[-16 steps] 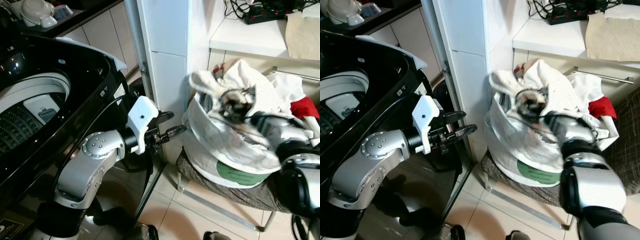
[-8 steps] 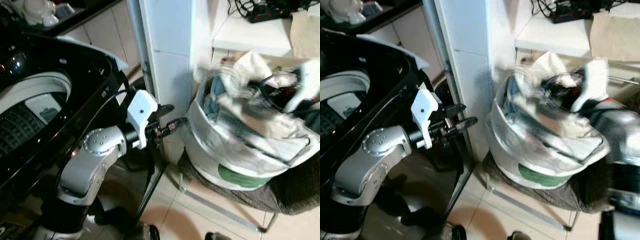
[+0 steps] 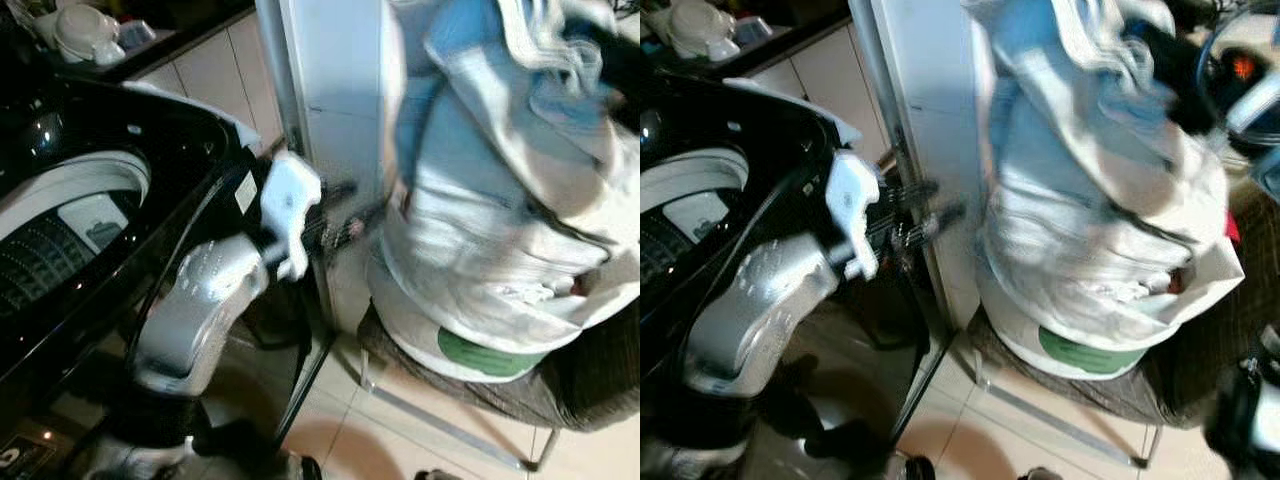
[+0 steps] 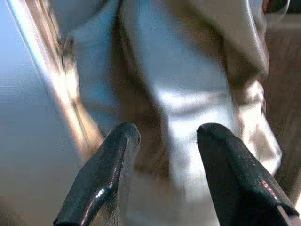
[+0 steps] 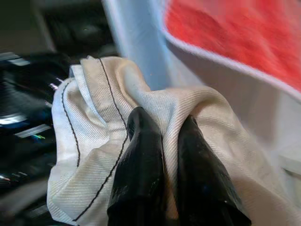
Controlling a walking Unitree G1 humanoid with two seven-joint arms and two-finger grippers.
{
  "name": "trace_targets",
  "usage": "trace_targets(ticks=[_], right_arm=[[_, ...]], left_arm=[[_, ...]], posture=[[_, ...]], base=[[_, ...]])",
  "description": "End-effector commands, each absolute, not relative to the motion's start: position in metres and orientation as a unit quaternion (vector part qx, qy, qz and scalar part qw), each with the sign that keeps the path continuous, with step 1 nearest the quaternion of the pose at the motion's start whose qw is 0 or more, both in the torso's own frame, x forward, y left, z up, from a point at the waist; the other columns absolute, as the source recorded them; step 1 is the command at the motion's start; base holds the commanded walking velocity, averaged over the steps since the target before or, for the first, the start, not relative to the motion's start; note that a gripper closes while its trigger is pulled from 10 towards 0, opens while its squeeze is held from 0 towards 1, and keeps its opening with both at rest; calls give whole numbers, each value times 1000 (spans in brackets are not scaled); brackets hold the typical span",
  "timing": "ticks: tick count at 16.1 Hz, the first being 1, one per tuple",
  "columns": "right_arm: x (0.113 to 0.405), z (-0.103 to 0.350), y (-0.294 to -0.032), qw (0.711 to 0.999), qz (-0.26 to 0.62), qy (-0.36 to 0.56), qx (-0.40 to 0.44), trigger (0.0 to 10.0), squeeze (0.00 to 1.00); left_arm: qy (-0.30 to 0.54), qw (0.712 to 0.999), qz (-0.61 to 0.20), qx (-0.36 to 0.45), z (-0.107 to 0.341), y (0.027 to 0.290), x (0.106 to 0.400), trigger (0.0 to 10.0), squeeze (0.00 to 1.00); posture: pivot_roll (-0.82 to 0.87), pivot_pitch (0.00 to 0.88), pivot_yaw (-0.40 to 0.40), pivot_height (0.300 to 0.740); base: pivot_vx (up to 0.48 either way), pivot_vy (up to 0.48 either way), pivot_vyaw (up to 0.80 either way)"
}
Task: Clothes washing
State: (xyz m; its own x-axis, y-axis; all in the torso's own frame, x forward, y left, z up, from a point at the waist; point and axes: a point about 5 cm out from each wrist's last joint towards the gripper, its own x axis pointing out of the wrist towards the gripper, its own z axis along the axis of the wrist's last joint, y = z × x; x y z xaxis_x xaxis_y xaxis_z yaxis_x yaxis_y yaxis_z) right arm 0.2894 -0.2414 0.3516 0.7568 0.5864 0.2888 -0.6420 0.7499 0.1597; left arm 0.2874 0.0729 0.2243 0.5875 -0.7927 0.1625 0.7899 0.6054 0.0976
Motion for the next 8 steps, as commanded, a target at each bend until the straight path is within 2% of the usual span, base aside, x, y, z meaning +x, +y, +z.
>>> trace_targets(ticks=[1, 3, 4, 8], right_arm=[[277, 377, -228, 901, 380, -160, 131, 0, 0], [278, 381, -219, 885, 410, -163, 150, 0, 0], [282, 376, -207, 874, 434, -146, 164, 0, 0], [285, 365, -184, 855, 465, -122, 193, 0, 0]], left_arm=[[-143, 882, -447, -32, 243, 75, 287, 10000, 1000], [-179, 868, -459, -59, 257, 68, 285, 10000, 1000], [-212, 842, -478, -134, 273, 58, 283, 10000, 1000], [-222, 834, -477, -169, 279, 46, 284, 10000, 1000]], posture=[[-85, 0, 128, 740], [-86, 0, 121, 740], [-85, 0, 106, 740], [-87, 0, 103, 740]], base=[[0, 0, 0], [0, 0, 0], [0, 0, 0], [0, 0, 0]])
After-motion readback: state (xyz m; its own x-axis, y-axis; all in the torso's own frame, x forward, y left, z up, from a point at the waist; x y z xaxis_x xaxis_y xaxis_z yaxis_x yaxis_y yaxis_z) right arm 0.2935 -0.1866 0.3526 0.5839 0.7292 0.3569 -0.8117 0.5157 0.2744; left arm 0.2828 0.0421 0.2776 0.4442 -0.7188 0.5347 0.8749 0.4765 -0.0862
